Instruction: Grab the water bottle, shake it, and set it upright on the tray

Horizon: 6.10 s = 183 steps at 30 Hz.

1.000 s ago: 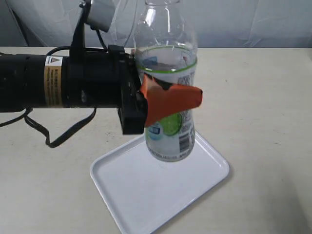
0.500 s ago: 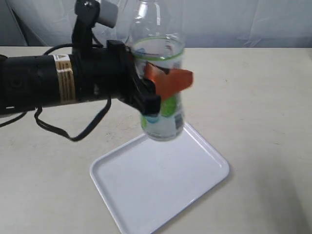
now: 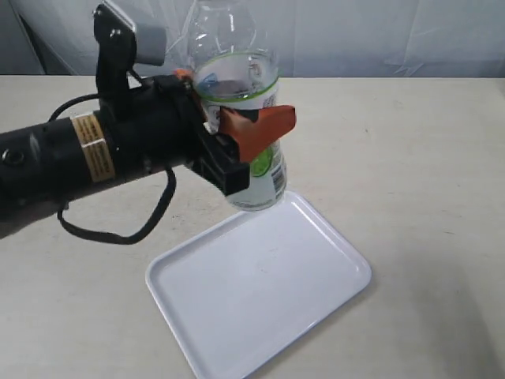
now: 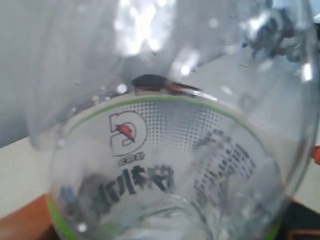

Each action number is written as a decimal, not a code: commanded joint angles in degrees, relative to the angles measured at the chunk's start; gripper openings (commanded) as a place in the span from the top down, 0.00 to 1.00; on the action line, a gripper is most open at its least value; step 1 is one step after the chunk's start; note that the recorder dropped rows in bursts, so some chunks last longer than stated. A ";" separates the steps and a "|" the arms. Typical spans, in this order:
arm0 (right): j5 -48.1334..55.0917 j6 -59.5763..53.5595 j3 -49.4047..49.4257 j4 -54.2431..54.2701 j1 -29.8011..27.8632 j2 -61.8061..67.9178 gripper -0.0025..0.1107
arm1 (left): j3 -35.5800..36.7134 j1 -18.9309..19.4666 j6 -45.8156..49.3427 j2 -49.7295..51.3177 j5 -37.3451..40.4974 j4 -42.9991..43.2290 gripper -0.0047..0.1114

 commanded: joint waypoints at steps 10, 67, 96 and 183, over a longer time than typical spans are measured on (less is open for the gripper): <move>-0.80 -0.05 0.07 -0.01 -0.23 -0.31 0.95 | 11.24 -0.05 14.30 12.76 -23.87 -7.67 0.96; -0.79 -0.05 0.07 -0.01 -0.23 -0.31 0.95 | 8.81 -0.05 13.84 29.44 -30.08 -5.30 0.08; -0.81 -0.05 0.07 0.00 -0.23 -0.31 0.95 | 8.81 0.06 13.83 25.53 -30.08 -6.53 0.05; -0.76 -0.05 0.07 0.07 -0.23 -0.31 0.95 | 23.41 33.06 17.71 -77.88 56.03 -31.19 0.94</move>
